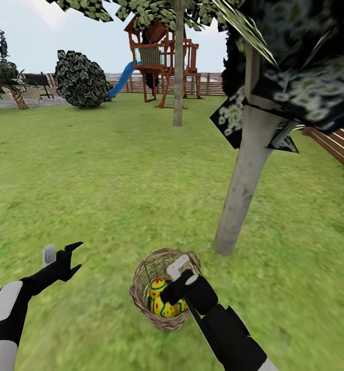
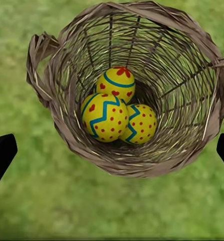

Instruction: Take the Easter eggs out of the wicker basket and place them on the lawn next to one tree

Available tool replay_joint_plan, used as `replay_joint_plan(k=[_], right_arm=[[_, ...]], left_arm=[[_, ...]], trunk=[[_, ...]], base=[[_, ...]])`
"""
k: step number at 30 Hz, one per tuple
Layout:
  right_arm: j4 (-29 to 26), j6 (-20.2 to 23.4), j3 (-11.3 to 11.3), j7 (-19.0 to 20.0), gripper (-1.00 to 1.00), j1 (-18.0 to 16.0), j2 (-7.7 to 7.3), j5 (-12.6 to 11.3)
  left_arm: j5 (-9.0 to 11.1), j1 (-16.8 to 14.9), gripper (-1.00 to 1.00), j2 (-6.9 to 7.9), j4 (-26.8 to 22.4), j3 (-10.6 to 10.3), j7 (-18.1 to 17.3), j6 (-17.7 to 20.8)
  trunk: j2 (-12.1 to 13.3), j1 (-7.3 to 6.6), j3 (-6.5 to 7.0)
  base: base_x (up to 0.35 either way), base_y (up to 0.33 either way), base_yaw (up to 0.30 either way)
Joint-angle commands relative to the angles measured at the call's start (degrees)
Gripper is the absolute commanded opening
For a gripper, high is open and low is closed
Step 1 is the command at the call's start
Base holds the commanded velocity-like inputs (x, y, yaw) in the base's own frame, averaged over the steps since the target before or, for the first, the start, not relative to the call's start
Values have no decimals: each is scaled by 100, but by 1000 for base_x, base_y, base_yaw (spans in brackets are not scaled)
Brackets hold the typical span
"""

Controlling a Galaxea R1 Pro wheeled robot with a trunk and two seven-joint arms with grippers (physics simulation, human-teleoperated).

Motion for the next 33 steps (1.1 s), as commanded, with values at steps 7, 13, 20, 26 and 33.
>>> replay_joint_plan(k=[7, 13, 20, 26, 33], right_arm=[[308, 67, -2, 45, 100, -21, 41, 58], [605, 105, -10, 44, 100, -70, 51, 51], [955, 111, -23, 52, 100, -194, 57, 16], [1155, 113, -15, 45, 100, -254, 54, -349], [1525, 113, -10, 76, 100, -533, 52, -366]], left_arm=[[52, -5, 100, 6, -3, 15, 33, 31], [50, -5, 100, 15, 1, 18, 33, 31], [55, -5, 100, 25, 186, 21, 25, 31], [55, -5, 100, 25, 195, 21, 25, 31], [63, -5, 100, 25, 199, 21, 25, 31]], trunk=[[-3, 2, -5], [-3, 2, -5], [-3, 2, -5], [-3, 2, -5], [-3, 2, -5]], base=[[311, 0, 0], [339, 0, 0], [187, 0, 0], [54, 0, 0], [227, 0, 0]])
